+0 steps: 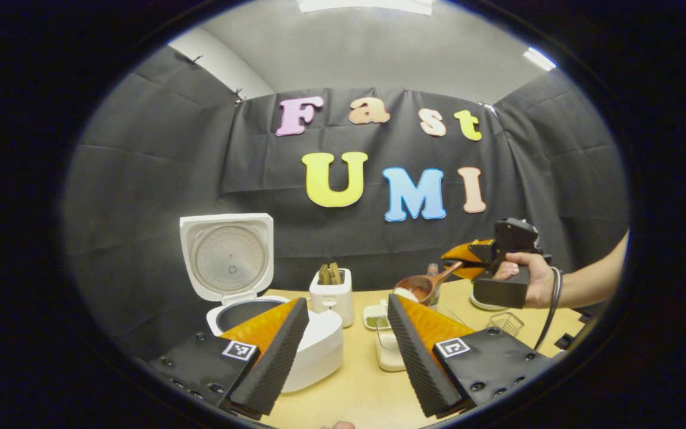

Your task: Close the left gripper, press the button to open the rice cooker; take a wooden spoon from the chopstick holder with the right hand, scoop a spoonful of rice and pour it into the rice cooker, then put the wooden spoon back into the chopstick holder.

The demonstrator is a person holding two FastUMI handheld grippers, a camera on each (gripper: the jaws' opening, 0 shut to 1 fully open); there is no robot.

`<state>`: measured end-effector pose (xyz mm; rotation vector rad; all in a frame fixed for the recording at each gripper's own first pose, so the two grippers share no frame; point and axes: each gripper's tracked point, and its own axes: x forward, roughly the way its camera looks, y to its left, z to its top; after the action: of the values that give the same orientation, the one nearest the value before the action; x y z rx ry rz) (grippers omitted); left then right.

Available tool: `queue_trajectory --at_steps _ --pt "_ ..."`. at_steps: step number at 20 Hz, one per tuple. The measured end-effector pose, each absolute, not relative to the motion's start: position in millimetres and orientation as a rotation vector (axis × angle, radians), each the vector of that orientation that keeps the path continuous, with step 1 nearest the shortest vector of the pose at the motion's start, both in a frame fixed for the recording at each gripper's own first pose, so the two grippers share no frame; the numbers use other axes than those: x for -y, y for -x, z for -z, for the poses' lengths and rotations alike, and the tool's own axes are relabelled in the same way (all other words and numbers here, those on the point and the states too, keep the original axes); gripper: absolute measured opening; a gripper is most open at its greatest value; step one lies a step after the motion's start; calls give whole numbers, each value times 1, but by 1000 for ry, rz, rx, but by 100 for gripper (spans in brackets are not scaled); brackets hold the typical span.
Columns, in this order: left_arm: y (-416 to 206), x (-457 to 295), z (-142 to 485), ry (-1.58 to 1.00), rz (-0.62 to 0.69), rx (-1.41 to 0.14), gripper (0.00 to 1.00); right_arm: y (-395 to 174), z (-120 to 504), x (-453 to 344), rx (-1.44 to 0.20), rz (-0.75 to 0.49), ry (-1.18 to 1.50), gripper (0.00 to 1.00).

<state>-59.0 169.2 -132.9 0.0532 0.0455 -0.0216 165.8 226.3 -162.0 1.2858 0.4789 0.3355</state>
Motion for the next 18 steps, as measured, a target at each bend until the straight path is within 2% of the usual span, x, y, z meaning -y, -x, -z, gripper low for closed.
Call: queue_trajectory --at_steps 2,9,10,11,12,13,14,15,18 --pt "61 -178 138 -62 13 -58 94 -170 141 -242 -462 -385 -1287 10" --pt "61 -203 140 -75 -21 -64 93 -178 99 -320 -477 -537 -1293 10" --pt "61 -206 142 -72 -23 -67 90 -178 96 -335 -489 -562 -1279 10" --pt "62 -207 143 -69 -23 -63 91 -179 96 -349 -504 -585 -1258 10" --pt "62 -208 143 -68 -20 -60 96 -177 94 -363 -520 -608 -1234 10" --pt "63 -209 144 -68 -18 -62 90 -177 92 -377 -533 -633 -1210 10" --pt "61 -211 146 -72 -20 -63 93 -177 90 -392 -544 -657 -1190 10" --pt "61 -213 147 -77 -19 -63 90 -177 88 -405 -557 -678 -1176 10" --pt "61 -215 144 -83 -10 -55 90 -177 89 -446 -589 -730 -1098 10"
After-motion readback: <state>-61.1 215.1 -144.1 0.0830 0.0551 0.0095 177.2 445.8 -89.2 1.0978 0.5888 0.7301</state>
